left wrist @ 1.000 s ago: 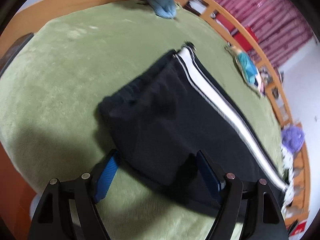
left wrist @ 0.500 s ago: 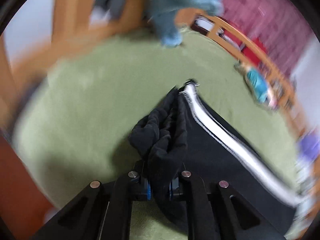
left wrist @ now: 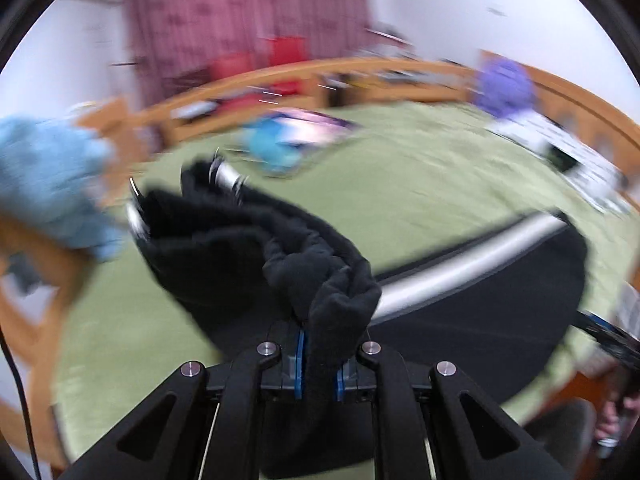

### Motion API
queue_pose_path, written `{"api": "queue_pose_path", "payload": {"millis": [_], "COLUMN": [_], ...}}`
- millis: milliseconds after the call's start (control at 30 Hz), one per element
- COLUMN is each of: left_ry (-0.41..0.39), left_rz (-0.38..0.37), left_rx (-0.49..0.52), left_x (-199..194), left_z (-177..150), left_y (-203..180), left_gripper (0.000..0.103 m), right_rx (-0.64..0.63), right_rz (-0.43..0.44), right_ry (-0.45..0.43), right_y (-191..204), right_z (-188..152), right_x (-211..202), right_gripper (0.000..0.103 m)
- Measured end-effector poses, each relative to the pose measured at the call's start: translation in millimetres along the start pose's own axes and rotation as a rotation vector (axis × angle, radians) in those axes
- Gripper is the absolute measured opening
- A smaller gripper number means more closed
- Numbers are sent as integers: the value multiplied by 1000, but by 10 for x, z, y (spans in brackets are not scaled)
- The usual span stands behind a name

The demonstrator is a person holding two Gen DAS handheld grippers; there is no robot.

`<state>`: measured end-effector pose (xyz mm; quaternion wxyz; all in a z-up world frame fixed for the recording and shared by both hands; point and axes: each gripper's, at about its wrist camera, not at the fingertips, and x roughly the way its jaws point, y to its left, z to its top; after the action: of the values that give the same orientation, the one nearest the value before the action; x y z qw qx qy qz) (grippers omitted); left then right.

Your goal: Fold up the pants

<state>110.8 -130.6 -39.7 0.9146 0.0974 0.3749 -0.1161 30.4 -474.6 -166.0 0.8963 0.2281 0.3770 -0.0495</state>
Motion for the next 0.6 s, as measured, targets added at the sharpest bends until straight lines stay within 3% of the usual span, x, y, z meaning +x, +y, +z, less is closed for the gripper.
{"api": "queue_pose_path", "payload": {"millis": [100,167,233,300,333,367,467,600], "left_ry": [74,158,221,192,161,131,53,67], "left_rz": [-192,-311,-382,-376,-351,-326,-218,-103], "left_rx": [31,21,-37,-58,-48,-47,-89,-203], "left_x": [365,611,744,694,626,564,364,340], "left_z": [-60,-150,-270,-334,-361,-393,-517,-683], "left_y": [-604,-816,-858,-758,-680,-592,-159,453], "left_gripper": [11,26,34,47,63,72,72,72], "right_rx": [13,7,-5,-18,-32,-36,-43,-63], "right_rz": [-6,-14,-9,-12,-7,-3,54,169], "right_ry": [-17,-20,-12,-5,2,5,17,46], "right_y": [-112,-179,-207,-204,-181,-158,-5,323], "right_z": [23,7,-13,-40,-52,-51,-62,-39], "right_x": [-92,-162,-187,-177,-151,-129,-22,178], "right_gripper": [68,68,68,68,68,68,68,70]}}
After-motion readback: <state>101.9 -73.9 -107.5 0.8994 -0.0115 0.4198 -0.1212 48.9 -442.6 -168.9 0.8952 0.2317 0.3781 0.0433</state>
